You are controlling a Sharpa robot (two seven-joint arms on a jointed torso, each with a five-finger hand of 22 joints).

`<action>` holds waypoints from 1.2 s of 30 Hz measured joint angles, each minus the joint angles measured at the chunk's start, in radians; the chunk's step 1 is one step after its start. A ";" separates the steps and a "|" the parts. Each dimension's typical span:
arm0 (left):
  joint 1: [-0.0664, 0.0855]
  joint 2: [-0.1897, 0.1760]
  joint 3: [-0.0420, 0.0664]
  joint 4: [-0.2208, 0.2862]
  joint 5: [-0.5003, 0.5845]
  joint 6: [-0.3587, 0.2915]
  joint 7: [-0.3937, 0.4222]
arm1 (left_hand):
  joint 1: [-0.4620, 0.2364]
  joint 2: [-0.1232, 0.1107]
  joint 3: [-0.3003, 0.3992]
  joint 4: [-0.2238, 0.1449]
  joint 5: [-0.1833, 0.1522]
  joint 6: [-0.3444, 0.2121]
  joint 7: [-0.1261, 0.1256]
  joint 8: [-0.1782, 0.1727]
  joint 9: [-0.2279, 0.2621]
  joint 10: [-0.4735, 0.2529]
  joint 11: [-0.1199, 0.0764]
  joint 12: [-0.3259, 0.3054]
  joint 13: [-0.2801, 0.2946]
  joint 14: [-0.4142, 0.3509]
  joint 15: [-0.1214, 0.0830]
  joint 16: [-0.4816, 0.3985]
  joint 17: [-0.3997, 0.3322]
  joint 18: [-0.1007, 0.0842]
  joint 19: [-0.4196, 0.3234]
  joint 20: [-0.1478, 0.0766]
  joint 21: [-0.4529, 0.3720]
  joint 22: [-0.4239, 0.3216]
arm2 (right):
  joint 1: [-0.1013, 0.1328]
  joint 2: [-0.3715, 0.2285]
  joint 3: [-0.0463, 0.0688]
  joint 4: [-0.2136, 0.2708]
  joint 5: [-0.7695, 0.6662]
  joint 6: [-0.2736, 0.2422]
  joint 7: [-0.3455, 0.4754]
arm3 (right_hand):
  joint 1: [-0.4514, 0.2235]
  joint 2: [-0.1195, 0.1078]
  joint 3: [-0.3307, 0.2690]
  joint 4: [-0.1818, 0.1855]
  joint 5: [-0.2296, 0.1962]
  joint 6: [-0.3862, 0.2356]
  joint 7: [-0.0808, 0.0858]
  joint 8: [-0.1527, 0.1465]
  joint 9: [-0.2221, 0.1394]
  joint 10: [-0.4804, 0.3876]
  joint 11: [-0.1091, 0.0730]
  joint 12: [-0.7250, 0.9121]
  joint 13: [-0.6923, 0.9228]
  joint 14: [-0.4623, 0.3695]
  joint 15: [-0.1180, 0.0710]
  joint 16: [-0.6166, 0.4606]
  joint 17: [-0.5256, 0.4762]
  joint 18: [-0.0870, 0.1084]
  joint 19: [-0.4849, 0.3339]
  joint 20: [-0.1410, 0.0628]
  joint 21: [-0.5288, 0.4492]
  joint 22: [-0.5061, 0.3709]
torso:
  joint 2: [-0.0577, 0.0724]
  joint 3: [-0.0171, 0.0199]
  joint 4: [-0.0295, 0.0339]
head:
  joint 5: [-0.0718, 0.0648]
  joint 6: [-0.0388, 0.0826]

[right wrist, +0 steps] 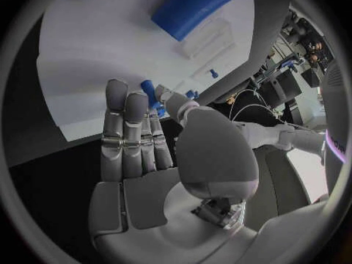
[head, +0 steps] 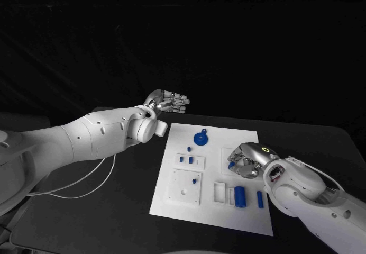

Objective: Assemble the parts on the task board

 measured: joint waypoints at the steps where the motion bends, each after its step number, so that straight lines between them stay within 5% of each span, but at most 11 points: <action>1: 0.000 0.000 0.000 0.000 0.000 0.000 0.000 | 0.000 0.000 0.000 0.000 0.000 0.000 0.000 0.000 0.000 0.000 0.000 0.000 0.000 0.000 0.000 0.000 0.000 0.000 0.000 0.000 0.000 -0.001 | 0.000 0.000 -0.001 0.000 0.000 0.000 0.000 | -0.002 0.002 0.000 0.000 0.000 0.002 0.002 0.000 0.000 0.000 0.000 0.000 0.000 0.000 0.000 0.000 0.000 0.000 0.000 0.000 0.000 0.000 | 0.000 0.0000 0.0001 | 0.000 -0.001; 16: 0.000 0.001 0.000 -0.002 0.000 0.001 -0.002 | 0.000 0.000 0.000 0.000 0.000 0.000 0.000 0.000 0.000 0.000 0.000 0.000 0.000 0.000 0.000 0.000 0.000 0.000 0.000 0.000 0.000 0.000 | 0.003 0.005 -0.012 -0.005 -0.009 -0.004 -0.001 | -0.004 0.047 0.064 -0.010 -0.001 0.097 -0.009 -0.002 0.000 0.073 -0.020 -0.007 0.001 0.001 -0.015 -0.005 0.006 -0.018 0.002 -0.013 0.008 0.003 | 0.000 -0.0001 0.0005 | 0.001 -0.008; 28: 0.000 0.001 0.000 -0.004 0.000 0.001 -0.004 | 0.000 0.000 0.000 0.000 0.000 0.000 0.000 0.000 0.000 0.000 0.000 0.000 0.000 0.000 0.000 0.000 0.000 0.000 0.000 0.000 0.000 0.000 | -0.002 0.010 -0.015 0.005 -0.024 -0.067 -0.013 | -0.028 0.062 0.140 -0.034 -0.012 0.117 -0.007 -0.004 0.001 0.093 -0.015 -0.004 0.009 0.016 -0.026 -0.015 0.013 -0.040 0.000 -0.025 0.046 0.025 | 0.000 0.0001 0.0002 | 0.003 -0.009; 36: 0.000 0.002 0.000 -0.011 0.000 0.001 -0.005 | 0.001 0.001 0.000 0.000 0.000 0.000 0.000 0.000 0.000 0.000 0.000 0.000 0.000 0.000 0.000 0.000 0.000 0.000 0.000 0.000 0.000 -0.001 | -0.001 0.012 -0.001 0.052 0.020 -0.140 -0.014 | -0.029 0.060 0.148 -0.040 -0.013 0.117 -0.007 -0.006 0.002 0.096 -0.018 -0.004 0.005 0.021 -0.031 -0.019 0.018 -0.040 0.000 -0.025 0.058 0.027 | 0.000 0.0001 0.0001 | 0.008 -0.008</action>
